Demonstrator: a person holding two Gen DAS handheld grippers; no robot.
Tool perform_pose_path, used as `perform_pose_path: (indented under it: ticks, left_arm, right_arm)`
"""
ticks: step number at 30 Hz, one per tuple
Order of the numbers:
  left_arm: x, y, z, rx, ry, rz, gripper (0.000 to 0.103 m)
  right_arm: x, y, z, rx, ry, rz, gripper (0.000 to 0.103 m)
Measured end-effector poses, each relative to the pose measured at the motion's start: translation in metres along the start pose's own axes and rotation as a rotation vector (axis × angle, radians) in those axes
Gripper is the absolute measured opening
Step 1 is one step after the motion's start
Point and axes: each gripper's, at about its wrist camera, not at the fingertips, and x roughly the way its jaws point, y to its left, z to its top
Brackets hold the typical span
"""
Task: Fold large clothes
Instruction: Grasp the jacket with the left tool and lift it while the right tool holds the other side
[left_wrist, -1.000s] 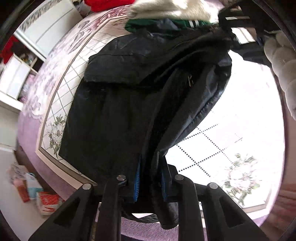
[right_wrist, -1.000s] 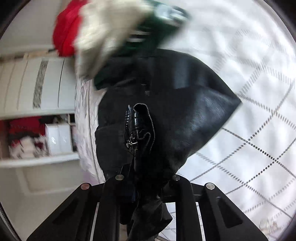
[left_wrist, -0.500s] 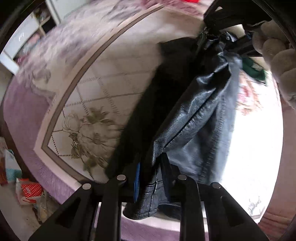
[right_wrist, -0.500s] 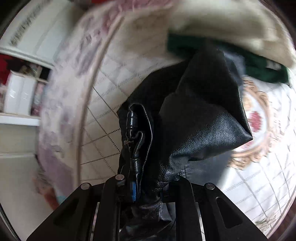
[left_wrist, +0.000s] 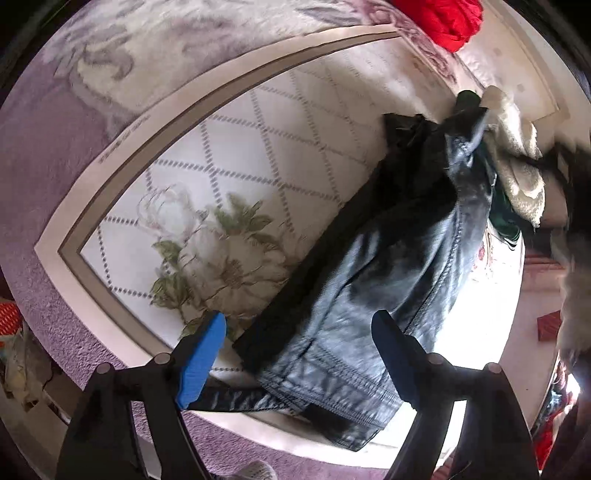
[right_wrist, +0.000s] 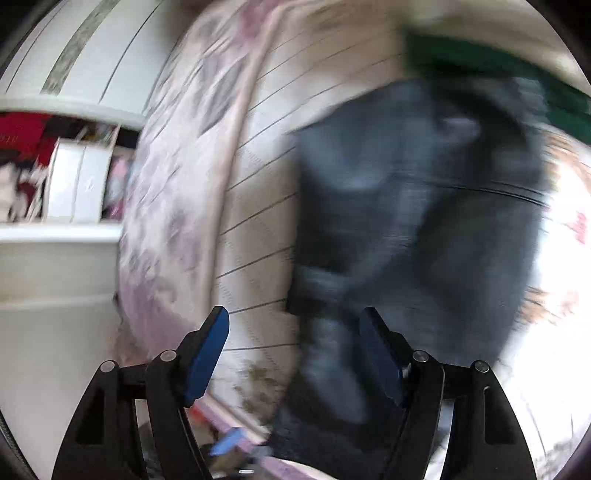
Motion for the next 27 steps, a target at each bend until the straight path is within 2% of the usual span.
perform_pose_path:
  ticks: [4, 7, 8, 11, 12, 13, 15, 17, 18, 20, 21, 22, 23, 24, 25, 27]
  left_arm:
    - [0.037, -0.013, 0.007, 0.006, 0.004, 0.099, 0.080]
    - [0.063, -0.008, 0.013, -0.042, 0.029, 0.127, 0.080]
    - [0.068, -0.006, 0.014, -0.062, 0.031, 0.127, 0.080]
    - [0.071, -0.006, 0.015, -0.073, 0.024, 0.148, 0.081]
    - [0.071, -0.012, 0.015, -0.060, 0.016, 0.161, 0.081]
    - [0.070, -0.017, 0.015, -0.041, 0.011, 0.182, 0.081]
    - [0.064, -0.032, 0.019, -0.010, -0.003, 0.205, 0.081]
    - [0.053, -0.043, 0.020, 0.012, -0.011, 0.214, 0.081]
    - [0.046, -0.047, 0.021, 0.023, -0.011, 0.214, 0.081]
    - [0.033, -0.060, 0.017, 0.055, -0.010, 0.219, 0.081]
    - [0.029, -0.069, 0.016, 0.067, -0.009, 0.218, 0.081]
    - [0.024, -0.075, 0.014, 0.081, -0.006, 0.214, 0.081]
    - [0.020, -0.082, 0.010, 0.093, 0.003, 0.212, 0.081]
    - [0.019, -0.086, 0.008, 0.099, 0.009, 0.204, 0.081]
    - [0.011, -0.087, 0.002, 0.107, 0.014, 0.188, 0.081]
    - [0.015, -0.105, -0.006, 0.131, 0.026, 0.159, 0.081]
  right_arm:
    - [-0.023, -0.086, -0.005, 0.142, -0.069, -0.143, 0.075]
    - [-0.010, -0.140, 0.006, 0.189, -0.087, -0.209, 0.075]
    - [0.001, -0.159, 0.012, 0.205, -0.088, -0.173, 0.075]
    - [0.031, -0.195, 0.029, 0.252, -0.078, 0.114, 0.075]
    - [0.033, -0.197, 0.031, 0.232, -0.111, 0.173, 0.068]
    - [0.033, -0.194, 0.032, 0.195, -0.131, 0.178, 0.059]
    - [0.024, -0.196, 0.024, 0.225, -0.164, 0.163, 0.037]
    - [0.006, -0.208, 0.005, 0.333, -0.207, 0.201, 0.027]
    - [-0.007, -0.215, -0.013, 0.411, -0.225, 0.196, 0.026]
    - [-0.032, -0.228, -0.055, 0.539, -0.250, 0.138, 0.026]
    - [-0.044, -0.239, -0.082, 0.612, -0.235, 0.099, 0.028]
    - [-0.046, -0.244, -0.101, 0.658, -0.210, 0.081, 0.031]
    - [-0.049, -0.255, -0.125, 0.716, -0.143, 0.055, 0.043]
    - [-0.049, -0.264, -0.141, 0.740, -0.057, 0.017, 0.047]
    - [-0.052, -0.275, -0.160, 0.749, 0.053, -0.034, 0.047]
    - [-0.069, -0.285, -0.181, 0.751, 0.091, -0.047, 0.047]
